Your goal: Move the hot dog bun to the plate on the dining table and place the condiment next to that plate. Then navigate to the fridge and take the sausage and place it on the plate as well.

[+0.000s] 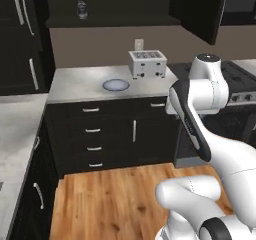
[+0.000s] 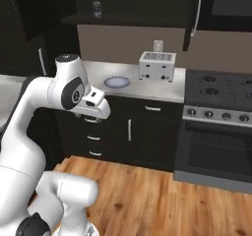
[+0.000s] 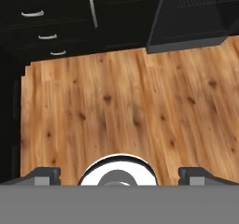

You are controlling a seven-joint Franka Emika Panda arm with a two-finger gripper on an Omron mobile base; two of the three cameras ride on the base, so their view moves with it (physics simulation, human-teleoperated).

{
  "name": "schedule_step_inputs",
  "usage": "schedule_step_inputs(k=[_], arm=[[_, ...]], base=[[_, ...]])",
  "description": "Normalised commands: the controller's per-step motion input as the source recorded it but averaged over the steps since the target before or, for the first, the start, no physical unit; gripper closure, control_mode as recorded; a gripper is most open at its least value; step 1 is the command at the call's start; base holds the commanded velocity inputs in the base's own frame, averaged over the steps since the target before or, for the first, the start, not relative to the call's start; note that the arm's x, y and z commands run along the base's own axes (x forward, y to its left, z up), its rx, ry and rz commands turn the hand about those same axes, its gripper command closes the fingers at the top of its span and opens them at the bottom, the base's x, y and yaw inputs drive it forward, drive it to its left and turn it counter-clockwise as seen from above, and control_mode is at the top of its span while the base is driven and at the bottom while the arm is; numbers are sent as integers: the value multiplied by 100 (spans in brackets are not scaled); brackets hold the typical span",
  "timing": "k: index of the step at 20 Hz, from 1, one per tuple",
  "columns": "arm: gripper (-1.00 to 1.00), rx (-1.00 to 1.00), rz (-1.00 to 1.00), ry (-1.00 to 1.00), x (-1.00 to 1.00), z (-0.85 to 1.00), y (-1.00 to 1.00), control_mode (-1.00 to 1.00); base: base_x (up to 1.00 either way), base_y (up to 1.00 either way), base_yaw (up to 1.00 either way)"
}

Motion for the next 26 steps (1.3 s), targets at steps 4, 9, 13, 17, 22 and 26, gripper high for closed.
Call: schedule_step_inputs(k=[4,9,13,17,22,26], arm=[[-100,0,0,0,0,0,0,100],[-100,0,0,0,0,0,0,100],[-100,0,0,0,0,0,0,100],[-100,0,0,0,0,0,0,100],[-100,0,0,0,0,0,0,100],[-100,0,0,0,0,0,0,100]], base=[[98,36,-10],[82,43,-8],[76,42,-7],[75,40,-8],[73,35,-8],[67,33,-6]])
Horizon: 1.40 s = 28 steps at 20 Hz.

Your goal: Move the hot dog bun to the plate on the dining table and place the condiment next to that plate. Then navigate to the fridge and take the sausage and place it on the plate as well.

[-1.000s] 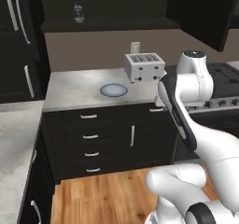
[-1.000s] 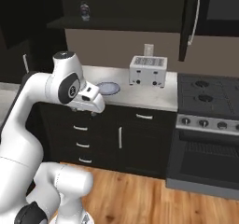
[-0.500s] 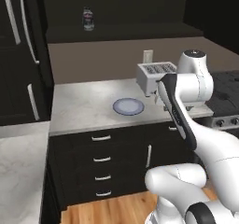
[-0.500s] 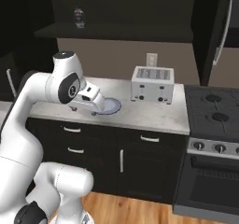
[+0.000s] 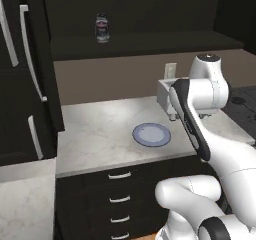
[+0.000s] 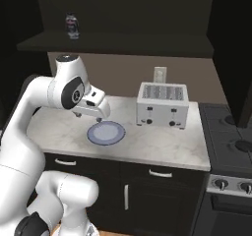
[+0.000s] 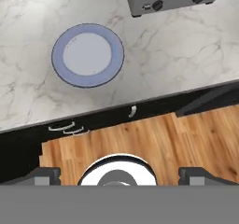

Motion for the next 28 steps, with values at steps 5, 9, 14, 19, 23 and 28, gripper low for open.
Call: schedule_step_inputs(k=[5,9,14,19,23,28], arm=[[-100,0,0,0,0,0,0,100],[-100,0,0,0,0,0,0,100],[-100,0,0,0,0,0,0,100],[-100,0,0,0,5,1,3,-100],[-100,0,19,-11,11,26,7,-100],[-100,9,46,-33,-3,71,1,-100]], base=[[51,23,-8],[50,23,-9],[46,23,-8],[27,18,-3],[0,0,0],[0,0,0]])
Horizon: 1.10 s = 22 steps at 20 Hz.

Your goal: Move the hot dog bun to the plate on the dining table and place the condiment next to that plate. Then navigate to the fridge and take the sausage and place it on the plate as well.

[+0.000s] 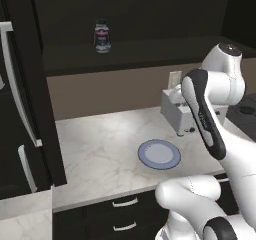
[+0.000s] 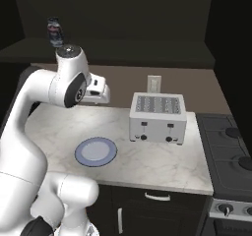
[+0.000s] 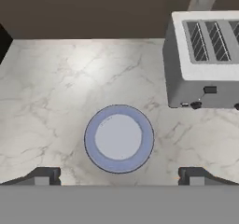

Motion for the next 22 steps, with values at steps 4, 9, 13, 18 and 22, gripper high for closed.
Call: schedule_step_inputs(k=[4,9,13,18,22], arm=[[-100,9,40,-33,0,71,40,-100],[-100,0,23,-29,0,69,79,-100],[-100,0,16,-21,0,77,59,-100],[-100,4,12,-16,12,81,31,-100],[-100,6,5,-2,39,64,26,-100]], base=[[0,0,0],[0,0,0],[0,0,0],[0,0,0],[0,0,0]])
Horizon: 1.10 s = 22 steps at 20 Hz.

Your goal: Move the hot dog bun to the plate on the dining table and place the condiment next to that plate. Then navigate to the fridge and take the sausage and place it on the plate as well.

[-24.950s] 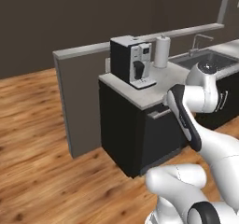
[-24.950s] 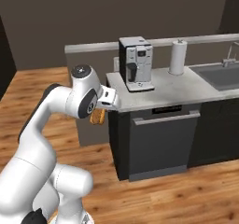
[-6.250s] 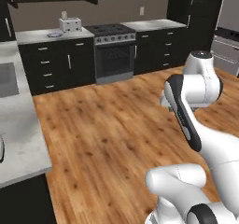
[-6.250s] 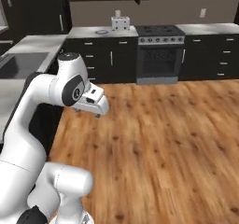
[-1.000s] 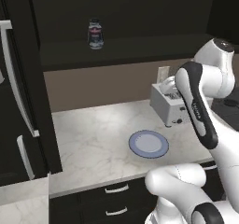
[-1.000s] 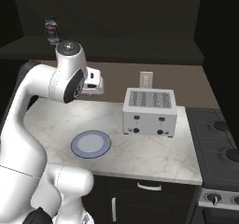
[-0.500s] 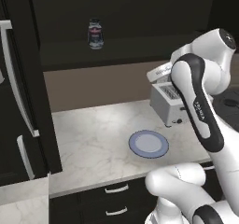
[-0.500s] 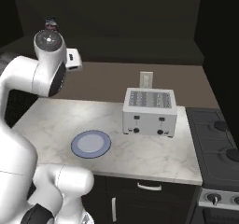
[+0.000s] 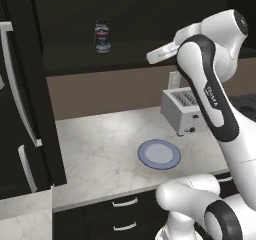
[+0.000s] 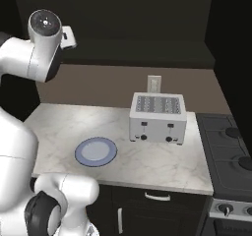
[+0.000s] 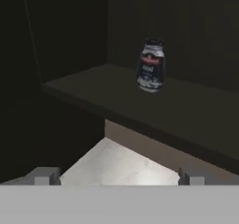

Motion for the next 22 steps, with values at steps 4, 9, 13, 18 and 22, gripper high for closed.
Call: schedule_step_inputs(k=[4,9,13,18,22], arm=[[-100,6,0,1,63,43,26,-100],[-100,7,0,9,55,28,31,-100],[-100,9,0,2,42,3,35,-100],[-100,11,0,0,39,0,31,-100],[-100,12,0,0,35,0,18,-100]], base=[[0,0,0],[0,0,0],[0,0,0],[0,0,0],[0,0,0]])
